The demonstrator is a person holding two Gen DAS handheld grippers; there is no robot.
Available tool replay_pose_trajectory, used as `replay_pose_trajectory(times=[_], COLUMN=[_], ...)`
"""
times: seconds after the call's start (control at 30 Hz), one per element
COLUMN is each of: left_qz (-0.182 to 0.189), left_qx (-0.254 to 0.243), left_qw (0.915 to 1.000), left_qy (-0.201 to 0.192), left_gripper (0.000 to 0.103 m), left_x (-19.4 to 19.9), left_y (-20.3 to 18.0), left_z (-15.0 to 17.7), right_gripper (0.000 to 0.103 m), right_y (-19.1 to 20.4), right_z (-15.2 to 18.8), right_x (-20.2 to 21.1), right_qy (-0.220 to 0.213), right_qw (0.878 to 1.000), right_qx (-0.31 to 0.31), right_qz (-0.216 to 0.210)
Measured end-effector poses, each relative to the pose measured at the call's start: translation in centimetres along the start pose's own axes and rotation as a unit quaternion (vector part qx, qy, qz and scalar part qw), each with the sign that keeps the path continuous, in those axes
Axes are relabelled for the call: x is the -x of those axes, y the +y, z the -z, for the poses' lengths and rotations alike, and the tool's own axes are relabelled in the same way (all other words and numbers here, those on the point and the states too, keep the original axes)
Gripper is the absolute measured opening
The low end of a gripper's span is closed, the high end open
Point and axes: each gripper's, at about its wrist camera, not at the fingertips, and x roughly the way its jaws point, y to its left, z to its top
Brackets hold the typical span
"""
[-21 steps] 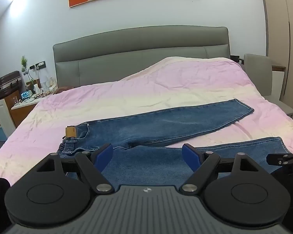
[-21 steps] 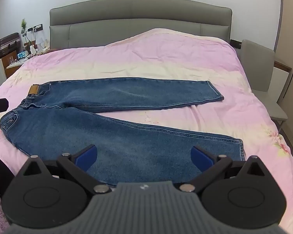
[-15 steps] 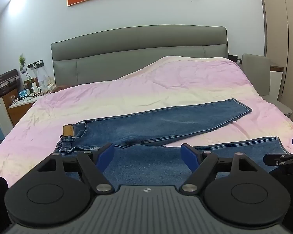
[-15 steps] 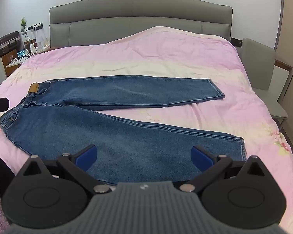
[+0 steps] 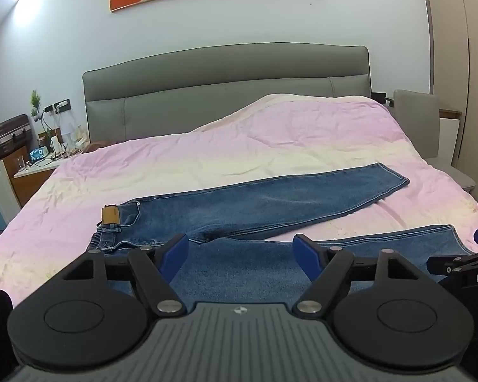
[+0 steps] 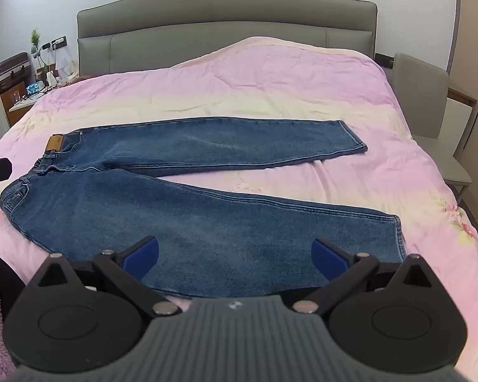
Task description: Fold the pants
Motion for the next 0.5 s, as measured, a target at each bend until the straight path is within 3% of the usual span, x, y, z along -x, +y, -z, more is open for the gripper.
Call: replay_pose_trajectory(times=[0.5], left_qz=[-0.002], left_qx=[-0.003], left_qw=[1.0], left_qy=[0.0], left_gripper=[0.087], left_x=[0.05], left_y=[-0.23], left_z=[-0.13], right_gripper=[0.098], right_y=[0.0], right_z=[0.33], right_x=[0.37], right_qy=[0.002], right_qw=[1.0], right_qx=[-0.01], right_qz=[-0.001])
